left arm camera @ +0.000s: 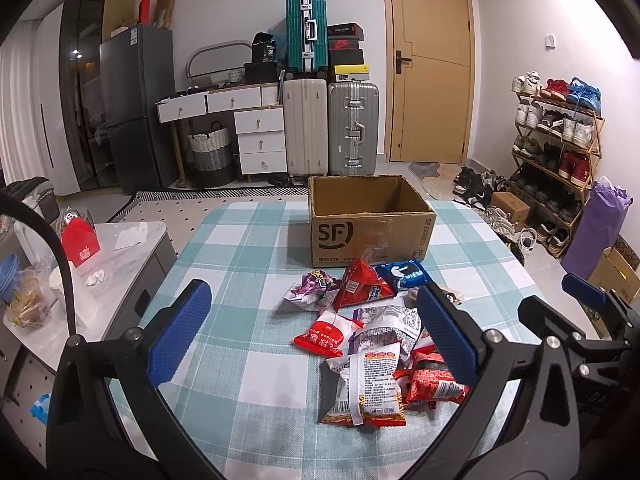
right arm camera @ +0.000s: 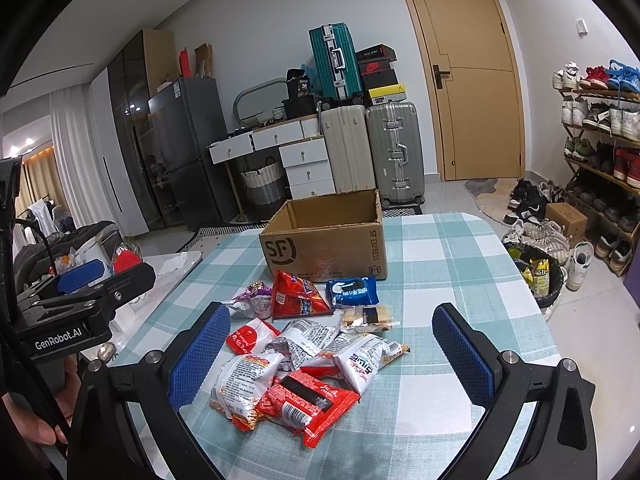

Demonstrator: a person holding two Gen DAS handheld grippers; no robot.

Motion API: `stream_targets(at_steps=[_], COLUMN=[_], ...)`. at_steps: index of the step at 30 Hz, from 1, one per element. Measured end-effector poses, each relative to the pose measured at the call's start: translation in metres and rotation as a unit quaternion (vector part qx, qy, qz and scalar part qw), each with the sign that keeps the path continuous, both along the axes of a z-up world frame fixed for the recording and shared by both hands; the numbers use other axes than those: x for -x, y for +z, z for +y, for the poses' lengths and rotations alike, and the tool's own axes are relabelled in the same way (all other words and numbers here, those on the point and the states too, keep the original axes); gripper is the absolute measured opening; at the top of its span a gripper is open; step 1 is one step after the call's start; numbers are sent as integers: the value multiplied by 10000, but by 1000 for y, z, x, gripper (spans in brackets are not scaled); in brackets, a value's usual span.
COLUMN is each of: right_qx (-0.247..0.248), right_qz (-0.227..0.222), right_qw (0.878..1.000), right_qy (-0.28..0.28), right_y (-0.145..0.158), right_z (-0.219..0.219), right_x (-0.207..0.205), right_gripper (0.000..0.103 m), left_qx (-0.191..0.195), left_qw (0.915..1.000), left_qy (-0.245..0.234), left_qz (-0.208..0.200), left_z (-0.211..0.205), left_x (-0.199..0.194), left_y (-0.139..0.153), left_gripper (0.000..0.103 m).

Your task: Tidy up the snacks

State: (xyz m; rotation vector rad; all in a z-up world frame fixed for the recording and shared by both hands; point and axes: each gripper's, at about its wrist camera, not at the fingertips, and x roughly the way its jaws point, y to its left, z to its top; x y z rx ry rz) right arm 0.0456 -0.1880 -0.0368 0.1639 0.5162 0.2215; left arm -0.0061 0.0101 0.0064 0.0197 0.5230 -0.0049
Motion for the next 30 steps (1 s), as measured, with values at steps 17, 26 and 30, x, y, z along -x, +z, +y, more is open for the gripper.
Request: stream_targets(at_steps=[17,26,30], right_qx=[-14,-28,-27], right_qz=[-50,-55,-58], right_qw=[10000,10000,10000], right_qy=[15,30,34], right_y=[4,3,4], right_z=[-2,-2,-1], right_x=[2,4,4], right_gripper=[103,103,103], left_qx=[-20,1,5], left_qw=[10000,10000,10000], left_qy=[10,-14,-21], left_qz=[-16,14,26], left_z=[1,1,2], left_x=[0,3,4], left_y=[-3,-5,-5], left_gripper=[103,103,103])
